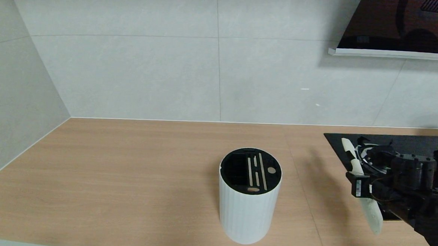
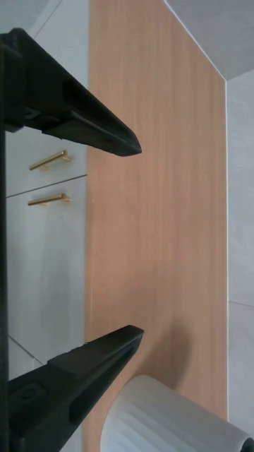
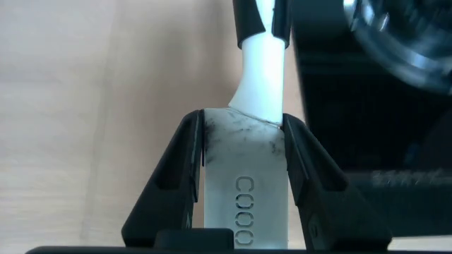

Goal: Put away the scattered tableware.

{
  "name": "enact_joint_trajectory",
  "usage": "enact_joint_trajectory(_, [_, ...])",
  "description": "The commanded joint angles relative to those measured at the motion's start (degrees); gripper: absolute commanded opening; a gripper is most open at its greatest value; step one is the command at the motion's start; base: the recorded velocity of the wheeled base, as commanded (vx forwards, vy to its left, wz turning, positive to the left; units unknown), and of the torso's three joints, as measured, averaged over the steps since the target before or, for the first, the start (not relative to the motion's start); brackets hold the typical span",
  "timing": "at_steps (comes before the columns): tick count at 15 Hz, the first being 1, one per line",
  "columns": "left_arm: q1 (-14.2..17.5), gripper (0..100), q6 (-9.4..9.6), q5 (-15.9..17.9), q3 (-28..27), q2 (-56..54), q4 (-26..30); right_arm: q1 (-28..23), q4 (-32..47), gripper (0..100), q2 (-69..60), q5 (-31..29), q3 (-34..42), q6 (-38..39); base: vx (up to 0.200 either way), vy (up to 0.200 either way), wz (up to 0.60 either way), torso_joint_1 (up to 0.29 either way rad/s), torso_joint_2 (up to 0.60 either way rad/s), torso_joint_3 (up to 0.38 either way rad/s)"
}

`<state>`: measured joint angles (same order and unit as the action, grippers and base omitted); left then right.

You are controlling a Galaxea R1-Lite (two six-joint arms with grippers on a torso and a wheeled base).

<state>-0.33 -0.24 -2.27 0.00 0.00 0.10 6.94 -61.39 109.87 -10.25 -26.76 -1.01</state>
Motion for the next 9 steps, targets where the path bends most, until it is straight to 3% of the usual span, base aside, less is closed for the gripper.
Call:
enact_joint_trajectory(1, [0.1, 100, -0.02, 0.0, 0.0, 0.0, 0.0, 1.5, 3.1, 0, -8.3, 0.0, -0.4, 0.0, 0.0, 0.0, 0.0, 0.0, 0.0, 0.0])
enact_joint_trajectory(6, [0.0, 100, 0.51, 0.1, 0.0, 0.0, 0.0, 9.7, 13.1, 0, -20.4, -1.7, -0.4, 0.2, 0.0, 0.0, 0.0, 0.0, 0.0, 0.0])
enact_joint_trajectory(9, [0.0, 100, 0.42, 0.1, 0.0, 0.0, -0.2, 12.4, 13.3, 0, -21.3, -3.0, -0.3, 0.4, 0.0, 0.0, 0.0, 0.0, 0.0, 0.0])
